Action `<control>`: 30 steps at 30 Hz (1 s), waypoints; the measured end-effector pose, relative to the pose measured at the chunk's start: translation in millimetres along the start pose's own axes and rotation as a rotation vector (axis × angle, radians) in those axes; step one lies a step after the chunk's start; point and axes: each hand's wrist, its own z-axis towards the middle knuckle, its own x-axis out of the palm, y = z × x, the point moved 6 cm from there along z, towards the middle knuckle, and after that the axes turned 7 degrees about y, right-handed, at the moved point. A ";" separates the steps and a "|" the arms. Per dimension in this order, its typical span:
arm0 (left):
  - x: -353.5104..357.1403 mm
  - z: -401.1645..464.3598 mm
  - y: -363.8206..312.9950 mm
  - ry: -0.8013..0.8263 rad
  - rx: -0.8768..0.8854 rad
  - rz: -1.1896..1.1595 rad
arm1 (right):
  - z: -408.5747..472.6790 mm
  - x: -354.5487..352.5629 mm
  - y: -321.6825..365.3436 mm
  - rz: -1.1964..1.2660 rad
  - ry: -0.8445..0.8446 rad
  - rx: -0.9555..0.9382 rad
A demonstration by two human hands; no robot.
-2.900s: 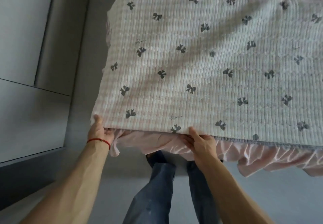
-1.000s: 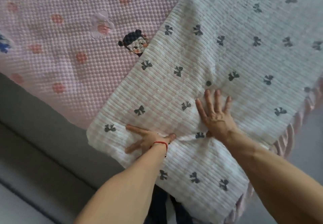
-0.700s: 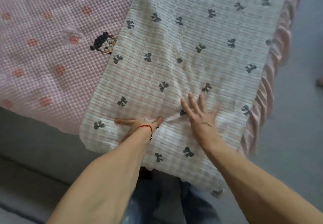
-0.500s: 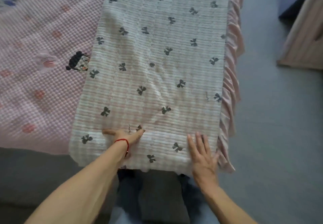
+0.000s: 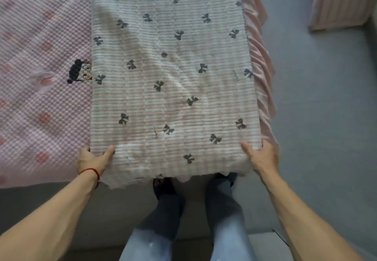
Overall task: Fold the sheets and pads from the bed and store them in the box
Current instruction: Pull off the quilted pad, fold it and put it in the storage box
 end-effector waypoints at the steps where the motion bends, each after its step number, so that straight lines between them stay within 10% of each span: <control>1: -2.9 -2.1 -1.0 0.074 0.015 -0.064 | -0.6 -3.9 1.9 0.014 0.062 -0.036; 7: -32.5 -10.8 33.8 0.115 0.120 -0.018 | -16.9 -24.4 -1.1 0.221 0.339 -0.029; 19: 0.0 -48.5 88.1 0.726 0.014 -0.161 | -47.6 -6.2 -51.7 0.113 0.552 0.177; 30: -67.3 -97.6 72.3 0.496 0.080 -0.258 | -144.8 -42.1 -18.1 0.141 0.523 0.156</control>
